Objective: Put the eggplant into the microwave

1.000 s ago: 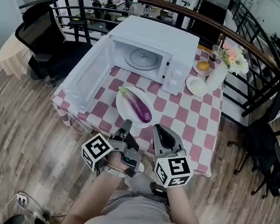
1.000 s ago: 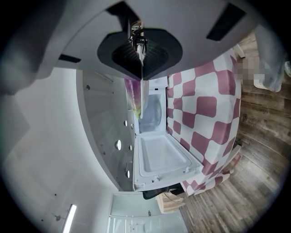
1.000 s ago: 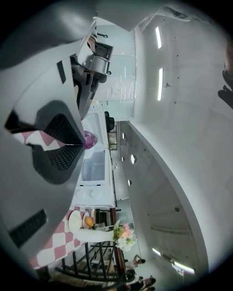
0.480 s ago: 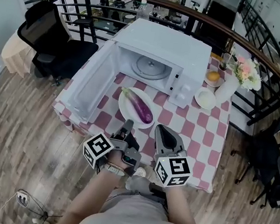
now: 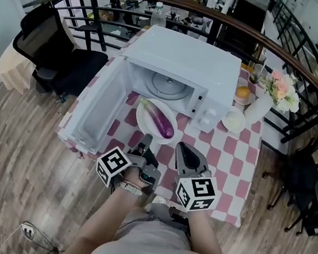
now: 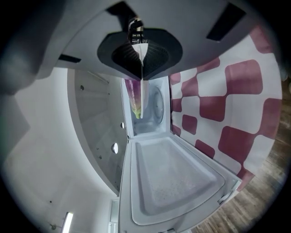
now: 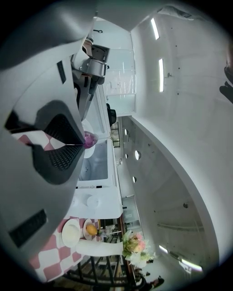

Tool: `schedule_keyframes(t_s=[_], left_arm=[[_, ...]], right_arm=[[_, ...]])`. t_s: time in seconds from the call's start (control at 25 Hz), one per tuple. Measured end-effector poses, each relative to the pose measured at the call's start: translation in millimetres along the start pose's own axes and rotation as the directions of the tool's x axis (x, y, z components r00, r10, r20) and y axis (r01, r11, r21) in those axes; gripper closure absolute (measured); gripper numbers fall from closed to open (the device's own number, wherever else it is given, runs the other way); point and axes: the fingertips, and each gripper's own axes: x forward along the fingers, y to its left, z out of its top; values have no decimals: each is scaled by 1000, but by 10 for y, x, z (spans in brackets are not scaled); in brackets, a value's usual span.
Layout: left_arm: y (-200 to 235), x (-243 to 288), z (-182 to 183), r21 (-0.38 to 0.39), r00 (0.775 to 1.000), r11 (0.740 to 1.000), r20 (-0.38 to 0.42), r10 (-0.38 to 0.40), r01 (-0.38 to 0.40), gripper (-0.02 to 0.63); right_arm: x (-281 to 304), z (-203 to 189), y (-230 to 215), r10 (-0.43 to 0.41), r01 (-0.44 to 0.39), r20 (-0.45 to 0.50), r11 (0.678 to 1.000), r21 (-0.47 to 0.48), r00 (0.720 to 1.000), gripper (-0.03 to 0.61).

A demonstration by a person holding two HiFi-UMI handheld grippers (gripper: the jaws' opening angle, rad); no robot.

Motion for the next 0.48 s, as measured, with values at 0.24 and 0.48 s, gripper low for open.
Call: schedule_keyframes(t_s=[0.24, 0.48], left_arm=[[80, 220, 215, -22, 1000, 1000, 13, 20, -20, 601], [136, 464, 398, -10, 1000, 1000, -15, 19, -19, 601]], right_arm=[[237, 45, -59, -10, 10, 2, 1000, 6, 1000, 552], [424, 57, -102, -42, 42, 11, 999, 4, 999, 552]])
